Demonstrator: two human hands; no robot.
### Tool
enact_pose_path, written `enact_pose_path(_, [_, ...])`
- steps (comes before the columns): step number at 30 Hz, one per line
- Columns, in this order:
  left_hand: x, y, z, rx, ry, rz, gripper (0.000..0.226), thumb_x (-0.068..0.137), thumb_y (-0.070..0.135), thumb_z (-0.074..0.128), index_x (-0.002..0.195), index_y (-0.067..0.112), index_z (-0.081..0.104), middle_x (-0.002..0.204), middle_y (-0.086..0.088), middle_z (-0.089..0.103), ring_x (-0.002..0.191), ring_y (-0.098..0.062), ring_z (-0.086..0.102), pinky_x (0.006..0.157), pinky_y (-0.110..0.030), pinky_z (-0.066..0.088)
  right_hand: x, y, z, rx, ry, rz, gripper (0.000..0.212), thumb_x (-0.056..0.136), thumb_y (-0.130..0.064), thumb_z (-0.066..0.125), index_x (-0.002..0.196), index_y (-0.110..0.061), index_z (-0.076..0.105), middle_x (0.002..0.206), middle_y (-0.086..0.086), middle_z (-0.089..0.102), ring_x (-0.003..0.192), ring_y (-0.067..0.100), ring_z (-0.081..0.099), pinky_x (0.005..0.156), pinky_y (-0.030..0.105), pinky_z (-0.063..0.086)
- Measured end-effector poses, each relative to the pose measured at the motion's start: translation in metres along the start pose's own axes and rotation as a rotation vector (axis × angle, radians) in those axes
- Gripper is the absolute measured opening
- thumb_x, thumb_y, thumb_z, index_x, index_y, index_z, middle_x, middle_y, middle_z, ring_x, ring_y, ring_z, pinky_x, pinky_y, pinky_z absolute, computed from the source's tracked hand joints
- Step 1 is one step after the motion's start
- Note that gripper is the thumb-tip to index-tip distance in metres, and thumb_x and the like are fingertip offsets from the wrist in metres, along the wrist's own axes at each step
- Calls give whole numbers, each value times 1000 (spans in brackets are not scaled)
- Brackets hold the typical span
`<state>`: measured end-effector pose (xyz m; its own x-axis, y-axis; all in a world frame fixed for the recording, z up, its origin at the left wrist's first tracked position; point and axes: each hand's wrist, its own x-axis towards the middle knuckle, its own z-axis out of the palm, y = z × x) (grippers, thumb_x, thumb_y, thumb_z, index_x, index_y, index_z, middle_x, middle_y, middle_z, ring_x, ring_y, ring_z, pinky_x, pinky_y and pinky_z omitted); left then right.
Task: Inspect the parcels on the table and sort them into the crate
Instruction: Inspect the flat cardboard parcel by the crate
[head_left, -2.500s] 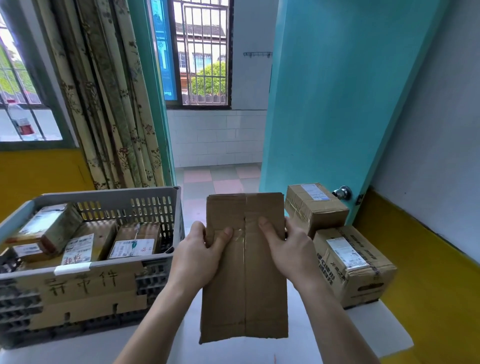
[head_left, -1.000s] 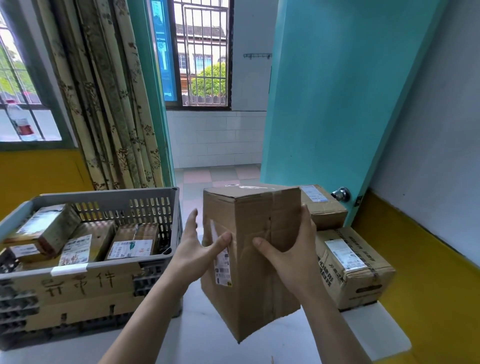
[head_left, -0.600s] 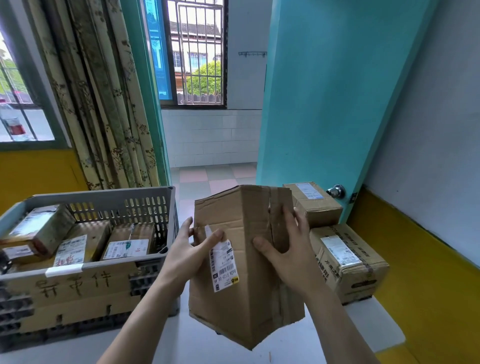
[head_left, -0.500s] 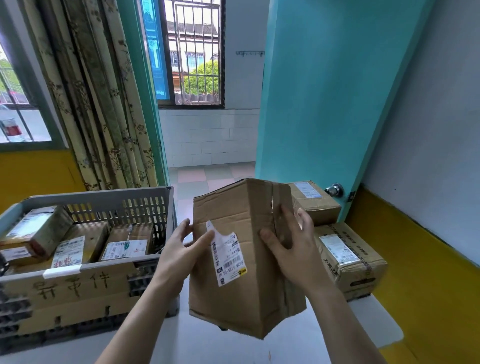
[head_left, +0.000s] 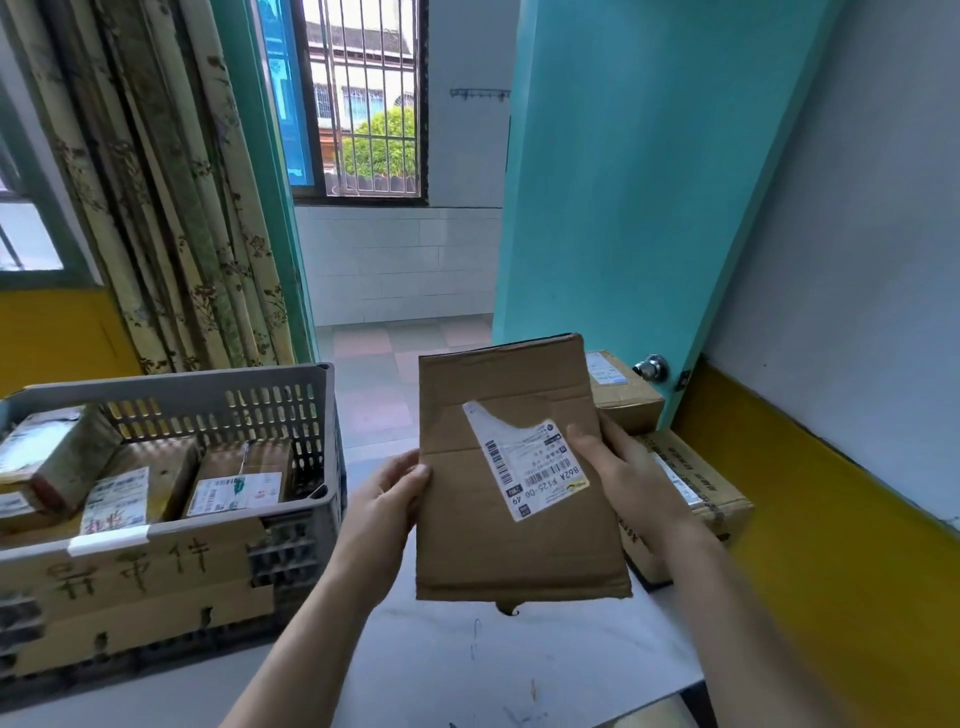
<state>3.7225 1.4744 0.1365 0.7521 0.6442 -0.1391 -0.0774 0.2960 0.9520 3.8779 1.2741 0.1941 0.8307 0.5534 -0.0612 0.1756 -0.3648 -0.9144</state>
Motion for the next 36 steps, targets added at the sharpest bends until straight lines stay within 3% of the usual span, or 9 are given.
enact_pose_path(4, [-9, -1, 13, 72, -42, -19, 28, 106, 20, 53, 130, 28, 64, 126, 6, 72, 116, -14, 67, 85, -43, 57, 4, -3, 2, -57, 81, 29, 39, 102, -61, 37, 135, -46, 51, 117, -9, 64, 105, 17, 57, 97, 44, 46])
enact_pose_path(8, [-14, -7, 21, 92, -101, -28, 31, 106, 22, 52, 135, 32, 59, 127, 7, 71, 109, -11, 71, 76, -36, 60, 8, -6, 0, -180, 141, 66, 47, 106, -52, 33, 138, -19, 45, 115, 4, 54, 101, 22, 48, 86, 36, 34])
enact_pose_path(13, [-11, -7, 41, 86, -218, -38, 36, 105, 20, 53, 138, 36, 58, 133, 11, 67, 119, -13, 67, 95, -46, 61, 14, -15, -34, -316, 144, 69, 40, 109, -35, 34, 133, -15, 59, 130, 5, 59, 126, 29, 51, 105, 41, 38])
enact_pose_path(17, [-2, -14, 71, 97, -282, -59, 44, 105, 17, 53, 144, 36, 53, 139, 11, 62, 121, -14, 65, 99, -45, 58, 21, -6, -65, -265, 116, 164, 35, 98, -44, 41, 116, -31, 69, 121, -3, 63, 114, 22, 57, 96, 46, 47])
enact_pose_path(22, [24, -19, 126, 115, -337, -98, 56, 105, 12, 49, 155, 36, 37, 140, 10, 56, 111, -4, 61, 89, -37, 59, 56, 12, -114, -160, 189, 230, 31, 89, -39, 52, 116, -27, 61, 114, 7, 64, 104, 28, 62, 92, 52, 55])
enact_pose_path(25, [41, -29, 160, 164, -362, -127, 57, 106, 17, 50, 157, 37, 34, 146, 5, 51, 109, -3, 58, 98, -46, 57, 80, 32, -144, -210, 176, 220, 37, 87, -39, 52, 121, -29, 64, 125, -2, 61, 114, 24, 57, 100, 49, 49])
enact_pose_path(31, [83, -51, 216, 289, -440, -169, 60, 107, 27, 50, 161, 34, 24, 152, 3, 43, 117, -13, 56, 80, -31, 53, 120, 64, -207, -272, 27, 270, 51, 83, -57, 54, 134, -50, 57, 141, -10, 59, 126, 23, 55, 111, 52, 42])
enact_pose_path(33, [96, -62, 229, 334, -462, -181, 63, 107, 34, 52, 162, 37, 21, 154, 1, 42, 125, -18, 51, 91, -35, 51, 129, 71, -215, -306, 37, 295, 60, 88, -57, 53, 146, -44, 47, 155, -7, 45, 139, 25, 43, 118, 51, 32])
enact_pose_path(36, [113, -75, 250, 390, -494, -211, 79, 94, 48, 59, 162, 44, 17, 160, -2, 39, 138, -26, 49, 114, -49, 43, 145, 84, -226, -351, 108, 296, 56, 100, -36, 50, 154, -29, 39, 164, -1, 31, 150, 24, 27, 120, 42, 20])
